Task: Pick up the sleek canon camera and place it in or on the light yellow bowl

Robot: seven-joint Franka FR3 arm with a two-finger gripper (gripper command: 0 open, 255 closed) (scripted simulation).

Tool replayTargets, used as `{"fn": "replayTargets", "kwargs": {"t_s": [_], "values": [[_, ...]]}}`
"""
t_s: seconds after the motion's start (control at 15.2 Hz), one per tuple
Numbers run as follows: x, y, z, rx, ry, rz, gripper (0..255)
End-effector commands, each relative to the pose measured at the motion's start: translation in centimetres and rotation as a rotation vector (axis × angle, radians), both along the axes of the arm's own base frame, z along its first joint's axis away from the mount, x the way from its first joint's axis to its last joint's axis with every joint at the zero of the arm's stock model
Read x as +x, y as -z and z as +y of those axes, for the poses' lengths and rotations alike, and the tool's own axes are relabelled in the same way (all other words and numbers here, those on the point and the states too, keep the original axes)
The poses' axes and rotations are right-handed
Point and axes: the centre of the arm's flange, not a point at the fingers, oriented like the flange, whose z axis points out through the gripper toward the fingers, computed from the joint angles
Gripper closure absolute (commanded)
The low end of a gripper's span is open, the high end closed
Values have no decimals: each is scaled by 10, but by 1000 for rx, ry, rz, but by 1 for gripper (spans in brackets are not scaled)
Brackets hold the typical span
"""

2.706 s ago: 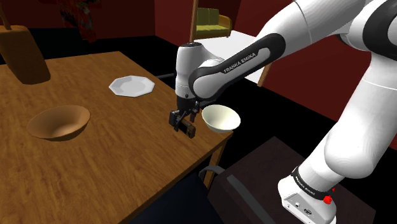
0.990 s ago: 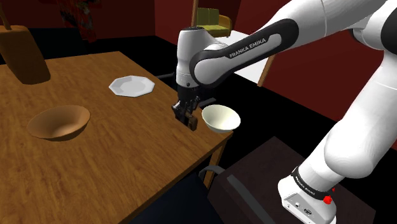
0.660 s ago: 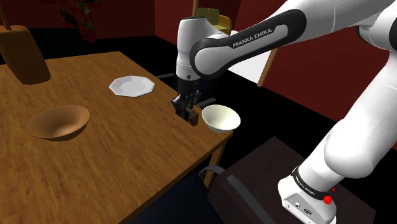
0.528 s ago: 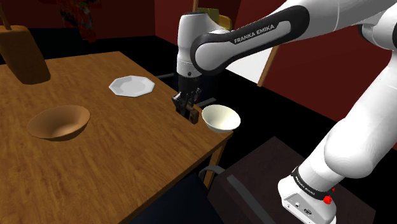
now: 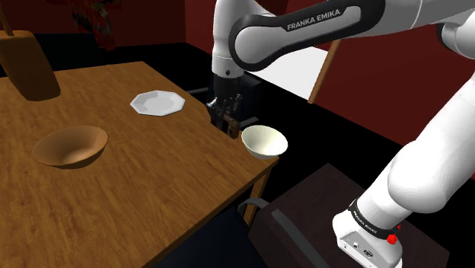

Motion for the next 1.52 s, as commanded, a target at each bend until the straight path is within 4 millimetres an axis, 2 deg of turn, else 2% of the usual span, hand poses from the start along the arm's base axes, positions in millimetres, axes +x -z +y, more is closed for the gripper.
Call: {"fn": "replayTargets", "kwargs": {"t_s": [0.0,0.2,0.99,1.45], "values": [[-1,-10,-1,0,0,0,255],[-1,-25,-1,0,0,0,255],[-69,-26,-146,0,0,0,255],[-69,11,-146,0,0,0,255]]}}
